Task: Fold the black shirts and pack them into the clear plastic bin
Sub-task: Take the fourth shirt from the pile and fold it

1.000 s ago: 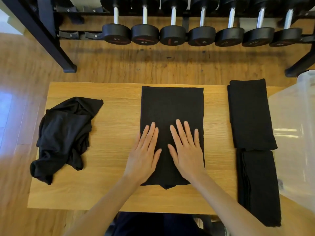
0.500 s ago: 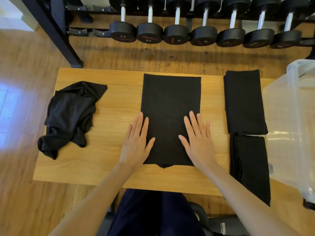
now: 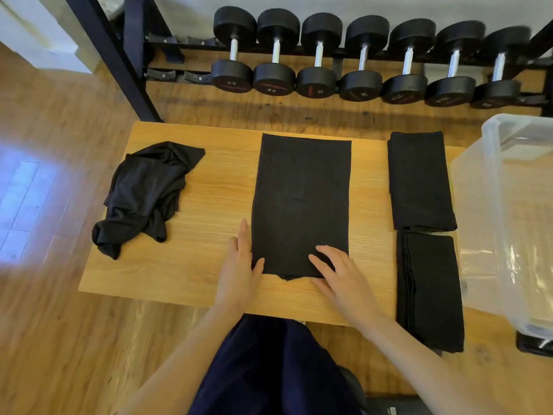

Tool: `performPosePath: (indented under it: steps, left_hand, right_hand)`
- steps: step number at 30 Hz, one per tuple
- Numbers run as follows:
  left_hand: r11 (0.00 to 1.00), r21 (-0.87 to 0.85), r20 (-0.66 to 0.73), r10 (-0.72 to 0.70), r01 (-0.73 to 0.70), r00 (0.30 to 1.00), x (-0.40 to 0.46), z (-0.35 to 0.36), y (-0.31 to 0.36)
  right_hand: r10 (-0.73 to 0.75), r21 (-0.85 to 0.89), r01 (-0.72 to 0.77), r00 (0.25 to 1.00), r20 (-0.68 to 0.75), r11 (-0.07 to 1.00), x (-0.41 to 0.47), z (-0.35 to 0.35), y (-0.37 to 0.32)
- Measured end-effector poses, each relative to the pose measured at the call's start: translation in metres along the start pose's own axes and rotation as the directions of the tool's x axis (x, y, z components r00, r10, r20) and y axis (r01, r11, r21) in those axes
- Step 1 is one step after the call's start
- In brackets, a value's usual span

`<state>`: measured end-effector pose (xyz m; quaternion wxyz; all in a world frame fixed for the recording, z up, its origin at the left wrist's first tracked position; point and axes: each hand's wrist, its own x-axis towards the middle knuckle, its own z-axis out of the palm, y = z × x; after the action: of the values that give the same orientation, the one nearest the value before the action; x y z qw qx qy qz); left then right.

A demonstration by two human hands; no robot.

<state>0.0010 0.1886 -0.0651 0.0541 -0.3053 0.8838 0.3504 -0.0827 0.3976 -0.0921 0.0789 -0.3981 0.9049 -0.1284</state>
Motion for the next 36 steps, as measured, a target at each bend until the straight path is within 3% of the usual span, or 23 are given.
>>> performPosePath:
  steps: [3, 6, 9, 12, 14, 20, 24, 26, 28, 30, 32, 36]
  left_hand:
    - [0.99, -0.059, 0.077, -0.123, 0.128, 0.989, 0.004, -0.003, 0.002]
    - [0.984, -0.052, 0.1, -0.162, 0.168, 0.982, 0.006, -0.009, 0.006]
    - [0.955, -0.233, 0.137, -0.156, 0.184, 0.978, 0.008, -0.013, 0.011]
    - [0.864, -0.453, 0.189, -0.147, 0.218, 0.971, 0.008, -0.016, 0.015]
    - [0.854, -0.483, 0.162, -0.132, 0.195, 0.978, 0.009, -0.018, 0.016]
    - [0.897, -0.44, 0.125, 0.019, 0.039, 0.992, 0.015, -0.029, 0.018]
    - [0.928, -0.364, 0.19, -0.002, 0.072, 0.982, 0.023, -0.04, 0.018]
    - [0.911, -0.399, 0.295, 0.022, 0.102, 0.955, 0.027, -0.048, 0.015]
    - [0.945, -0.323, 0.392, 0.091, 0.044, 0.915, 0.032, -0.056, 0.009]
    - [0.987, -0.145, 0.439, 0.129, -0.072, 0.889, 0.038, -0.06, 0.005]
    - [0.987, 0.001, 0.431, 0.147, -0.163, 0.89, 0.046, -0.061, 0.003]
    - [0.962, 0.12, 0.378, 0.186, -0.247, 0.907, 0.065, -0.067, 0.015]
  right_hand:
    - [0.024, -0.033, -0.025, 0.999, -0.023, 0.999, 0.003, -0.002, -0.005]
    - [0.048, -0.052, -0.051, 0.998, -0.051, 0.997, 0.008, -0.003, -0.016]
    - [0.028, -0.001, -0.028, 0.998, -0.054, 1.0, 0.015, 0.0, -0.032]
    - [0.025, 0.05, -0.023, 0.999, -0.043, 0.999, 0.021, 0.005, -0.047]
    - [0.053, 0.07, -0.049, 0.997, -0.053, 0.996, 0.025, 0.008, -0.054]
    - [0.13, 0.085, -0.123, 0.987, -0.091, 0.989, 0.033, 0.008, -0.049]
    - [0.158, 0.088, -0.149, 0.981, -0.108, 0.985, 0.028, -0.002, -0.026]
    - [0.167, 0.114, -0.157, 0.983, -0.082, 0.981, 0.022, -0.01, -0.01]
    - [0.154, 0.155, -0.149, 0.988, -0.017, 0.977, 0.019, -0.022, 0.005]
    - [0.147, 0.241, -0.162, 0.986, 0.078, 0.957, 0.024, -0.037, 0.016]
    - [0.156, 0.355, -0.214, 0.97, 0.186, 0.91, 0.035, -0.055, 0.023]
    - [0.192, 0.557, -0.367, 0.918, 0.348, 0.745, 0.067, -0.079, 0.035]
